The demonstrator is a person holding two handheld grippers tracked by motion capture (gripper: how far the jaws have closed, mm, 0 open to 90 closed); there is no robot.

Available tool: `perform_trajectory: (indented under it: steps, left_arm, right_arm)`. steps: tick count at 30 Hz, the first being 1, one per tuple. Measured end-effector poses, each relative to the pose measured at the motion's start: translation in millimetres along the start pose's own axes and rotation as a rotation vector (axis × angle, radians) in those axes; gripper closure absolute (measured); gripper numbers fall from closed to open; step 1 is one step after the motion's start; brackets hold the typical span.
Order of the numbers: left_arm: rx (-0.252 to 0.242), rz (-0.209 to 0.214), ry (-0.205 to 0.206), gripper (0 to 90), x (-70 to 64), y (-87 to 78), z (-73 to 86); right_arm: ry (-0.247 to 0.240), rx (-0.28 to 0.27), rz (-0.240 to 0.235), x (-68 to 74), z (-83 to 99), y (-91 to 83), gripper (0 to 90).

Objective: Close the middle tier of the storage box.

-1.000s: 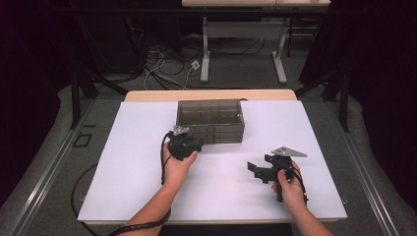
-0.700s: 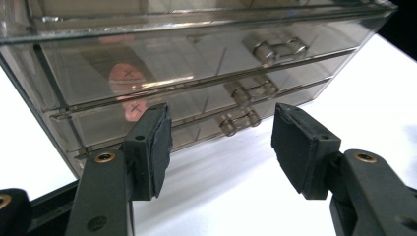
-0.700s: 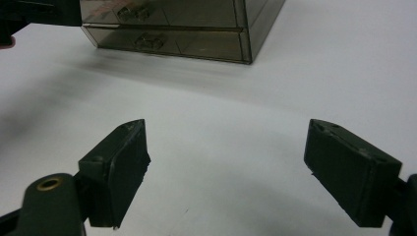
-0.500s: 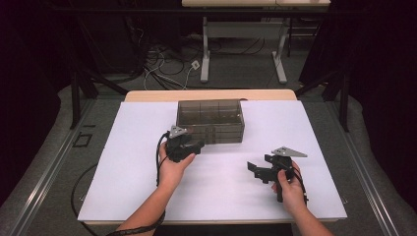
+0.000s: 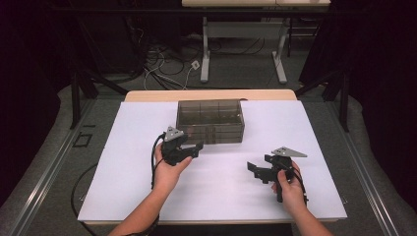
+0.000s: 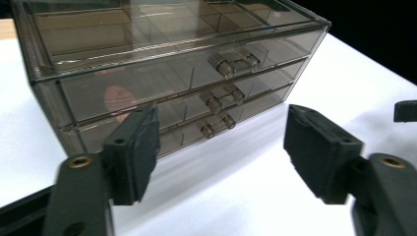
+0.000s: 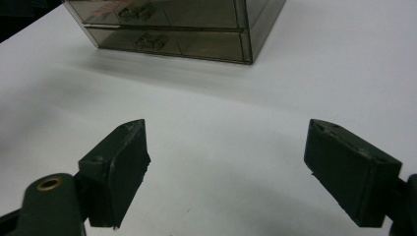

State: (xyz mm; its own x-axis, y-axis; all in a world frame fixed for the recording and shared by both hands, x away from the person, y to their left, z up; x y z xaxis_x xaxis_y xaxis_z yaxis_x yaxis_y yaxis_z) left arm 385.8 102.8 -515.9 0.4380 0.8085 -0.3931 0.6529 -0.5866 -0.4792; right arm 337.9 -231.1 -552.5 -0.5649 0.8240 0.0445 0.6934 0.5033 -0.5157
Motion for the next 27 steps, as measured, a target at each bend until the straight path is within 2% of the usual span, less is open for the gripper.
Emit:
perform_trajectory:
  steps: [4, 10, 16, 27]
  left_arm:
    - [-0.006, -0.001, 0.013, 23.7, 0.5, -5.2, 1.2]
    - [-0.01, 0.007, -0.009, 17.3, 0.5, -14.0, 2.6]
    - [-0.02, 0.009, -0.01, 14.0, 0.8, -22.1, 4.1]
    - [-0.035, 0.003, -0.029, 5.1, 14.6, -38.1, 10.2]
  right_arm:
    - [0.003, -0.002, -0.003, 0.4, -0.1, 0.1, 16.1]
    - [0.002, -0.001, -0.002, 0.4, 0.0, 0.4, 16.1]
    - [-0.002, 0.0, 0.002, 0.8, 0.0, 0.3, 16.0]
    - [0.005, 0.0, -0.002, 1.1, 0.0, 0.4, 16.0]
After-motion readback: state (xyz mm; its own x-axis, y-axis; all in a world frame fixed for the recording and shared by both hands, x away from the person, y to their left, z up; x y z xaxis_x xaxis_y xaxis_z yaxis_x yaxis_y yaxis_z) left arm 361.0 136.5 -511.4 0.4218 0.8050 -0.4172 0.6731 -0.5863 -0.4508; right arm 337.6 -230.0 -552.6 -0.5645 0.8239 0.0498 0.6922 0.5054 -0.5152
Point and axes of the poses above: each handheld gripper's, and its own axes: y roughly forward along the jaws, z roughly out of its underside, x roughly to its left, the point moved 1 cm from there along y, roughly forward along the jaws, and after that the axes turned 14 degrees about -y, right-handed, at the moved point
